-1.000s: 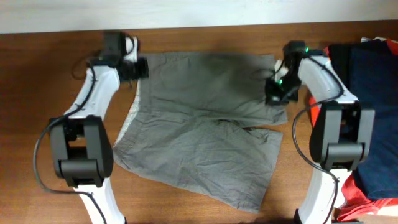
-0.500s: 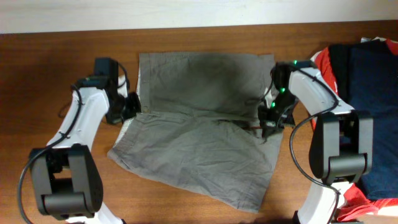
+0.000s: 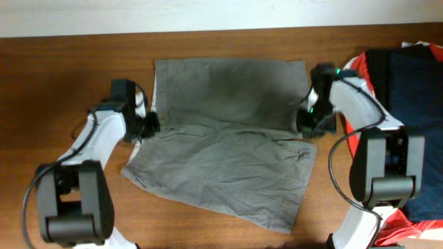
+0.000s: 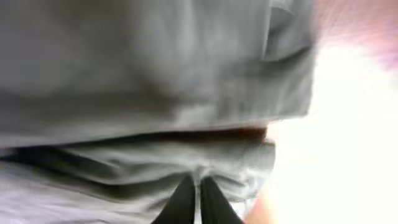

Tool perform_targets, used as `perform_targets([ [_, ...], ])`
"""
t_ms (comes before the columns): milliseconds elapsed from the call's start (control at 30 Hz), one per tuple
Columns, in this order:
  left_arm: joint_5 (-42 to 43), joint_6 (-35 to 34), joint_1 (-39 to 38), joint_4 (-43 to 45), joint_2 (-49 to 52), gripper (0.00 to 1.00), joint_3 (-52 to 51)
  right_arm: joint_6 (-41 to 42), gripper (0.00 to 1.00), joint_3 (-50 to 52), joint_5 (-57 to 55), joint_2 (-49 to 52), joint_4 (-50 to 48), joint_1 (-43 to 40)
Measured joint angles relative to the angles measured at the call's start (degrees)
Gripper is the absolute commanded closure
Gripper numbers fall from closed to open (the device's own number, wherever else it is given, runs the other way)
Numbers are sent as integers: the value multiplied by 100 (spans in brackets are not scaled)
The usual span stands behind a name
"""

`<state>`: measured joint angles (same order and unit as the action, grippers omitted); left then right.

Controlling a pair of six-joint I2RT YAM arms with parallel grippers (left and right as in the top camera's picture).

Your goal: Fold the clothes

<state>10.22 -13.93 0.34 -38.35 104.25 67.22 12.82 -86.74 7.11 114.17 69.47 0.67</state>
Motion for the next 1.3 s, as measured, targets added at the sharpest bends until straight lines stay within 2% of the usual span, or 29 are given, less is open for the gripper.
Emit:
perform_targets([
  [33,33,0,0,-710,-315,99,595,-4,90,-542,-2,-39,433,-7],
  [100,-48,2,0,-1274,-1436,99,1491,-2,89,-1104,2,-435,984,-2],
  [200,-420,-2,0,-2529,-3141,99,1700,15,85,-1130,22,-999,1628,304],
  [300,-1217,-164,0,-3248,-3215,99,1663,0,85,-944,216,-1099,1910,1237],
  [400,-1670,-258,0,-3246,-3209,99,1550,199,85,9,245,-1589,1884,2295],
  [500,-1753,-326,0,-3091,-3084,99,1088,560,83,1449,402,-2564,1307,2736],
  [633,-1458,-533,0,-2588,-2695,99,-413,817,77,2920,697,-3143,831,3027],
  [733,-1342,-544,0,-2404,-2686,99,-896,1237,75,3773,833,-3178,442,3032],
  [800,-1322,-544,0,-2275,-2688,99,-920,1740,76,4212,1193,-3193,-164,3034],
  [867,-1320,-544,0,-2238,-2688,99,-922,1849,75,4264,1488,-3193,-413,3036],
  [900,-1318,-544,0,-2234,-2688,99,-922,1475,75,4271,1488,-3193,-651,3040],
  [1000,-1318,-544,0,-2223,-2688,99,-922,688,74,4273,1482,-3193,-525,3040],
  [1067,-1318,-544,0,-2216,-2688,99,-922,629,73,4277,1193,-3239,-529,3200],
  [1100,-1320,-544,0,-2199,-2688,99,-925,778,71,4280,879,-3512,-546,3585],
  [1133,-1318,-544,0,-2192,-2688,99,-925,1029,66,4277,503,-3917,-540,3960],
  [1167,-1316,-544,0,-2151,-2686,99,-927,1349,39,4291,11,-4347,-538,4562],
  [1200,-1300,-544,0,-2155,-2688,99,-927,1604,35,4288,-352,-4686,-560,4970],
  [1233,-1298,-544,0,-2135,-2686,99,-927,1683,37,4288,-590,-4850,-570,5224],
  [1300,-1300,-544,0,-2138,-2688,99,-927,1784,51,4288,-804,-4833,-560,5333],
])
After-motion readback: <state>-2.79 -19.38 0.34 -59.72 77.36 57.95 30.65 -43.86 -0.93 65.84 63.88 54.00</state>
